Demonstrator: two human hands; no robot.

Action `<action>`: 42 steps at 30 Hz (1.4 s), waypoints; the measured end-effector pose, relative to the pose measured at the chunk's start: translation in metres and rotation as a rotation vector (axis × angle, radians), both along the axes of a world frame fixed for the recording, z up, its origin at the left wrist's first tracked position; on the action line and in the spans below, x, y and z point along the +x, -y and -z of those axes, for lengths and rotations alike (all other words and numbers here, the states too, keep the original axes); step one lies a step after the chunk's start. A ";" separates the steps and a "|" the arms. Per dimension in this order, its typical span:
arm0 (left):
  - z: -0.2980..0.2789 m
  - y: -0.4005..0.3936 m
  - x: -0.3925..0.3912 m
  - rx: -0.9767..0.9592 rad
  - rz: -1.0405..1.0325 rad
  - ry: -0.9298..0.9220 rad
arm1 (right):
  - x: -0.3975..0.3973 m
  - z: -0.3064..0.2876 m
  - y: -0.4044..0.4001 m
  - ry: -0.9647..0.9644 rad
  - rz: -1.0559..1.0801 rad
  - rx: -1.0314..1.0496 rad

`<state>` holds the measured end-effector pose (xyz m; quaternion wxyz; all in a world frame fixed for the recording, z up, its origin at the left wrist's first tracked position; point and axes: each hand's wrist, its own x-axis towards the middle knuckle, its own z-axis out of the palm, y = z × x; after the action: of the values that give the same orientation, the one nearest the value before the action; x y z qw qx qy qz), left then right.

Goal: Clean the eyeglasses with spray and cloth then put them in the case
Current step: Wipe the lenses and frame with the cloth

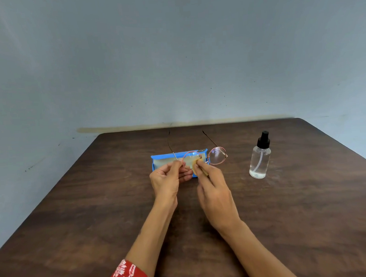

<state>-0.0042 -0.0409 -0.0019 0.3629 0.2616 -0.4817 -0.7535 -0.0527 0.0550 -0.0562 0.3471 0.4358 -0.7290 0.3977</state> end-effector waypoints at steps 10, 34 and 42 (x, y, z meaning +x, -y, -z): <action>-0.002 -0.007 0.000 -0.029 -0.003 -0.035 | 0.005 -0.004 0.002 -0.104 -0.065 -0.036; -0.001 -0.014 -0.001 -0.020 0.066 0.029 | -0.013 -0.014 -0.010 -0.098 0.040 -0.188; -0.006 -0.009 0.002 -0.016 0.029 0.009 | -0.007 -0.009 -0.006 -0.160 -0.054 -0.075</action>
<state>-0.0026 -0.0315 0.0041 0.3520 0.2551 -0.4930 -0.7537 -0.0594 0.0609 -0.0470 0.4092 0.4724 -0.6717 0.3978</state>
